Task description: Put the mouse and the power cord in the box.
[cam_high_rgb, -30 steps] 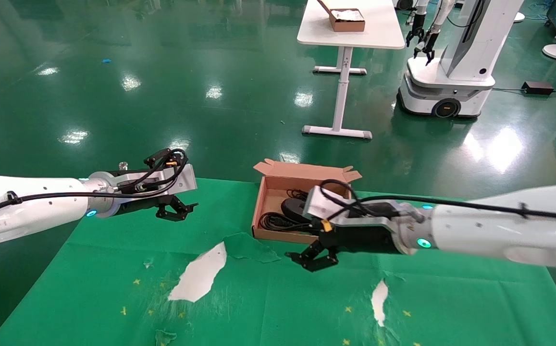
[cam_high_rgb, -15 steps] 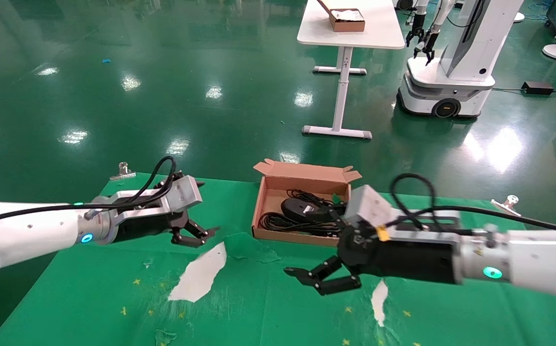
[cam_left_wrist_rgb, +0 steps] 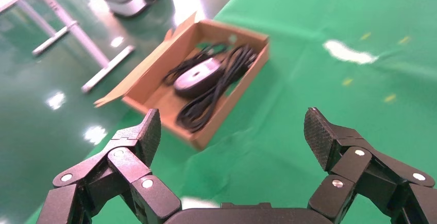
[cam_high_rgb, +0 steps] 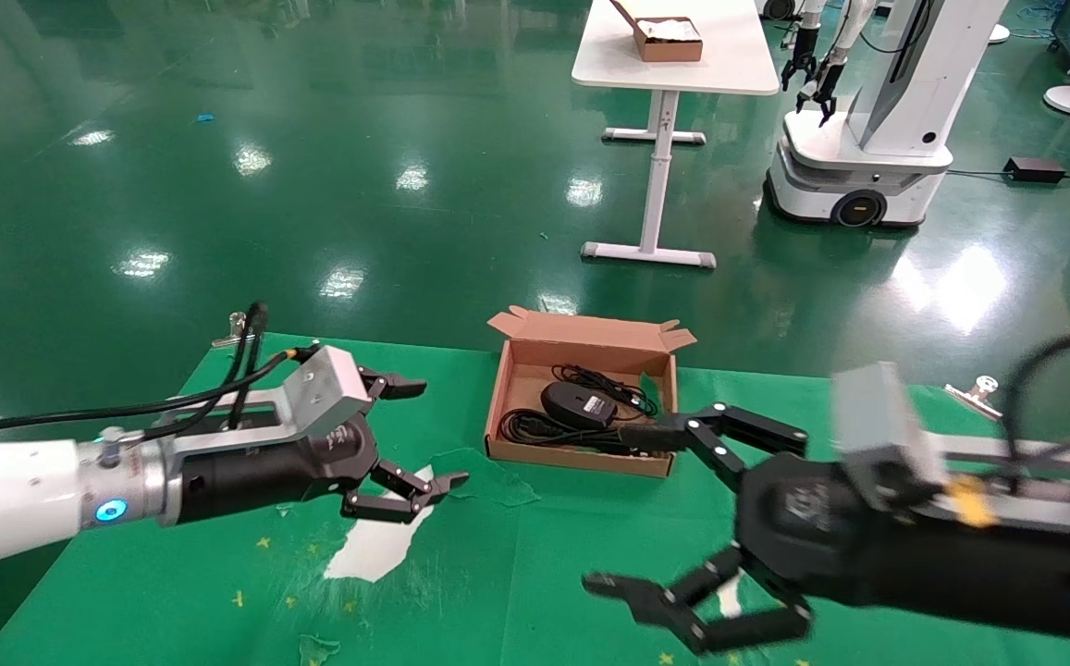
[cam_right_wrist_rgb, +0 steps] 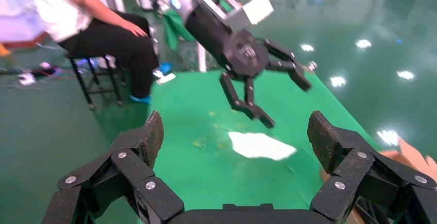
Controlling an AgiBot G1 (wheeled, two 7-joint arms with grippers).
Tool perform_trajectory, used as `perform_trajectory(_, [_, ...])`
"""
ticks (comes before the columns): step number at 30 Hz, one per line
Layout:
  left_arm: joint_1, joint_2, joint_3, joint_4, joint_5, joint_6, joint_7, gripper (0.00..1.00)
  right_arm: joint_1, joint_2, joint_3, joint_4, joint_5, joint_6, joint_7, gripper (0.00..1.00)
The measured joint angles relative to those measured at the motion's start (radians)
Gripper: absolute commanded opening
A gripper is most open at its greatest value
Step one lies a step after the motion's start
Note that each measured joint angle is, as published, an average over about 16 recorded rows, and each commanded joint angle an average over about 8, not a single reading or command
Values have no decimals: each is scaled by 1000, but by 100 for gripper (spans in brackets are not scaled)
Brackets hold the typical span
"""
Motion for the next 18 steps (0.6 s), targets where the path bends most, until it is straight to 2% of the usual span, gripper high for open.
perform_trajectory(9, [93, -64, -141, -98, -99, 138, -52, 100, -76, 87, 79, 87, 132, -81, 21, 100])
perform_trajectory(18, [187, -129, -282, -196, -199, 276, -105, 100, -96, 111, 100, 110, 168, -103, 26, 100])
